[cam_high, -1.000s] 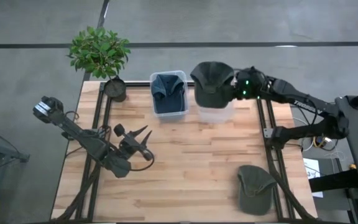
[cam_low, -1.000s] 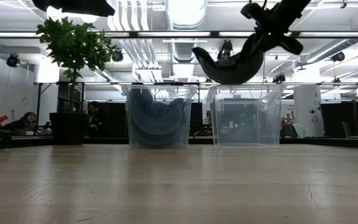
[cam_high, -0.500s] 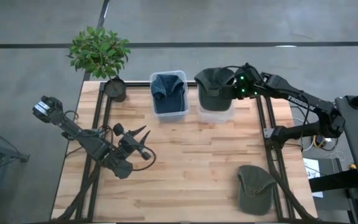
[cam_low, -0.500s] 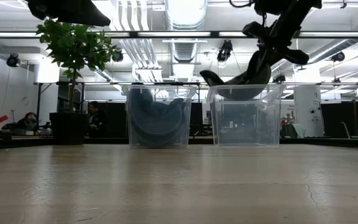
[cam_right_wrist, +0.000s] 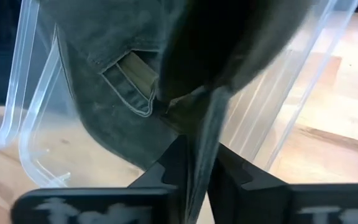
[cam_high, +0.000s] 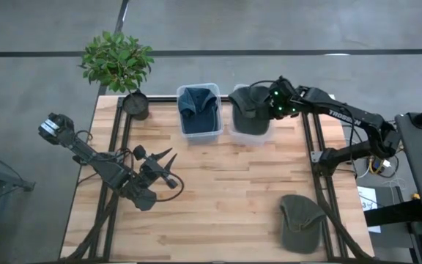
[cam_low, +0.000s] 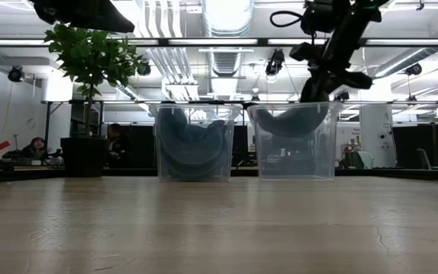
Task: Pick & Place hat
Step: Put the left black cap into the right transparent bin, then put the black cap into the right transparent bin
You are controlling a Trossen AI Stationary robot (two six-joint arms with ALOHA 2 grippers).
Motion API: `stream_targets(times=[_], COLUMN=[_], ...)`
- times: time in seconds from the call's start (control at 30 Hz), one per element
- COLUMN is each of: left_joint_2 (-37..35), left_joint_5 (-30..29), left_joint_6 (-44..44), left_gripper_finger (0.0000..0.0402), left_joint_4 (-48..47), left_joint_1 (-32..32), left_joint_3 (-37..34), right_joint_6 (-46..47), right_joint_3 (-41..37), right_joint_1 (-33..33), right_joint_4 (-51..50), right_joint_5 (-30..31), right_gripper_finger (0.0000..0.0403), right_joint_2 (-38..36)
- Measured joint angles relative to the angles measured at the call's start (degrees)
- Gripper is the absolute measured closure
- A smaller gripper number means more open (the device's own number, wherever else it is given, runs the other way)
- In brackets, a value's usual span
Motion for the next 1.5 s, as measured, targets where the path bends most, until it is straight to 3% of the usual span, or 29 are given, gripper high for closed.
stream_targets(times=[0.43,0.73,0.9,1.13,1.23,1.5], left_joint_2=[0.02,-0.02,-0.04,-0.07,-0.07,-0.07], left_joint_5=[-0.07,-0.08,0.24,1.19,1.21,1.7], left_joint_6=[0.09,0.3,0.3,-0.46,-2.29,-7.37], left_gripper_finger=[0.0294,0.0294,0.0294,0.0294,0.0294,0.0294], left_joint_4=[-2.4,-3.0,-3.02,-3.05,-3.02,1.39], left_joint_1=[0.0,0.0,0.02,0.0,0.0,0.02], left_joint_3=[0.0,0.01,0.0,0.0,0.0,0.0], right_joint_6=[0.04,0.65,-1.05,-0.12,2.68,21.65], right_joint_3=[-0.02,0.15,2.07,3.81,4.15,2.79], right_joint_1=[0.0,0.02,3.09,16.09,24.91,47.3], right_joint_4=[-2.57,-6.93,-7.48,-10.53,-16.01,-23.45], right_joint_5=[-0.1,-0.19,-5.9,-16.68,-17.19,-16.25], right_gripper_finger=[0.0281,0.0288,0.0296,0.0294,0.0294,0.0294], right_joint_2=[-2.31,-7.26,-11.25,-17.66,-19.63,-21.22])
